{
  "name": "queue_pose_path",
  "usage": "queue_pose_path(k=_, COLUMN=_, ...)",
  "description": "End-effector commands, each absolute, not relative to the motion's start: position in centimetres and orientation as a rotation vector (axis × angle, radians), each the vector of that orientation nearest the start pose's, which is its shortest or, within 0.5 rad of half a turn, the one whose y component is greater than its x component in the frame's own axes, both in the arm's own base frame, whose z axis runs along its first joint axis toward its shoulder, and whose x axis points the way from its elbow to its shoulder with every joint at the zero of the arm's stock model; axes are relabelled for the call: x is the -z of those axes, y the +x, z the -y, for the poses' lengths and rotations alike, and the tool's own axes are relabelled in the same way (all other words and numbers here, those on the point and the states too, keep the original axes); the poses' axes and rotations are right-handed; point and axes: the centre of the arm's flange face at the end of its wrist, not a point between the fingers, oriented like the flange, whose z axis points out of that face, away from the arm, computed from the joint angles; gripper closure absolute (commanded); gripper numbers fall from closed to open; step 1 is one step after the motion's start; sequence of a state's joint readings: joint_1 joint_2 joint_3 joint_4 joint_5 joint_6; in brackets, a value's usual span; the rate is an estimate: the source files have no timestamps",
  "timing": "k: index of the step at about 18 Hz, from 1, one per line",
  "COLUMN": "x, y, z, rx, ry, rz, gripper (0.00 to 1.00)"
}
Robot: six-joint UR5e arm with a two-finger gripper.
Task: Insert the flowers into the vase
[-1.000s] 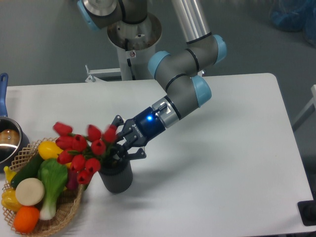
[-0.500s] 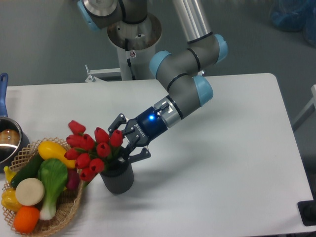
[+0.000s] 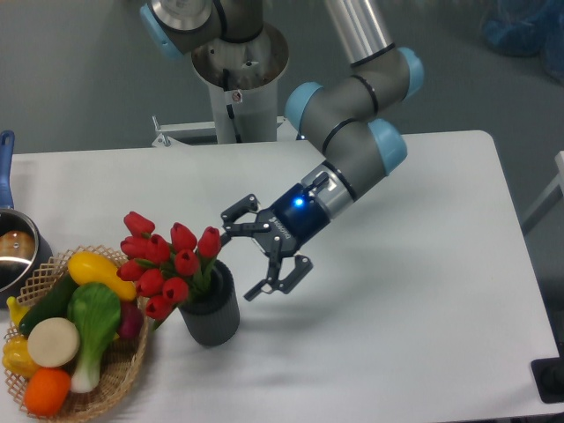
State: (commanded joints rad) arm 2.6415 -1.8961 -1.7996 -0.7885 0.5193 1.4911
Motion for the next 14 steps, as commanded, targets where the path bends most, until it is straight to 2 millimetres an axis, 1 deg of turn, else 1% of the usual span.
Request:
queue_pose_path(k=1, x=-34.6, y=-41.0, z=-46.7, rx=0.051, ry=-2.059, rz=-0.588, gripper=0.0)
queue_pose_path(k=3, x=-37.5, y=-41.9, z=-46.4, rx=-0.092, ry=-2.182, rz=-0.632, gripper=0.0)
queue_pose_path(k=4, x=-38.6, y=-42.3, z=-46.0, rx=-0.154, ry=-2.241, rz=-0.641, gripper=0.0)
queue_pose_path(k=5, x=-38.9, y=-42.6, z=-45.8, rx=-0.189, ry=-2.288, rz=-0.643, gripper=0.0)
queue_pose_path(k=6, x=-39.6, y=-42.6, z=-45.5, rx=-0.229, ry=-2.323, rz=-0.645, gripper=0.0)
queue_pose_path(k=7, x=-40.8, y=-42.7, z=-45.3, rx=-0.281, ry=-2.351, rz=-0.652, gripper=0.0)
queue_pose_path(k=8, x=-42.4, y=-43.3, z=-45.0, rx=-0.342, ry=-2.385, rz=-0.651, gripper=0.0)
queue_pose_path(k=10, x=-44.9, y=-43.6, z=-43.9, rx=-0.465, ry=-2.478, rz=-0.623, gripper=0.0)
queue_pose_path(k=11, x=-45.0, y=-43.7, z=-43.0, rx=-0.503, ry=-2.532, rz=-0.601, gripper=0.0)
queue_pose_path(k=13, x=-46.7, y=-44.0, z=-41.8, rx=-0.613, ry=-2.613, rz=-0.58, gripper=0.0)
queue_pose_path(k=14, x=-47.4, y=-43.9, z=-41.3, rx=-0.652, ry=-2.653, rz=-0.572, gripper=0.0)
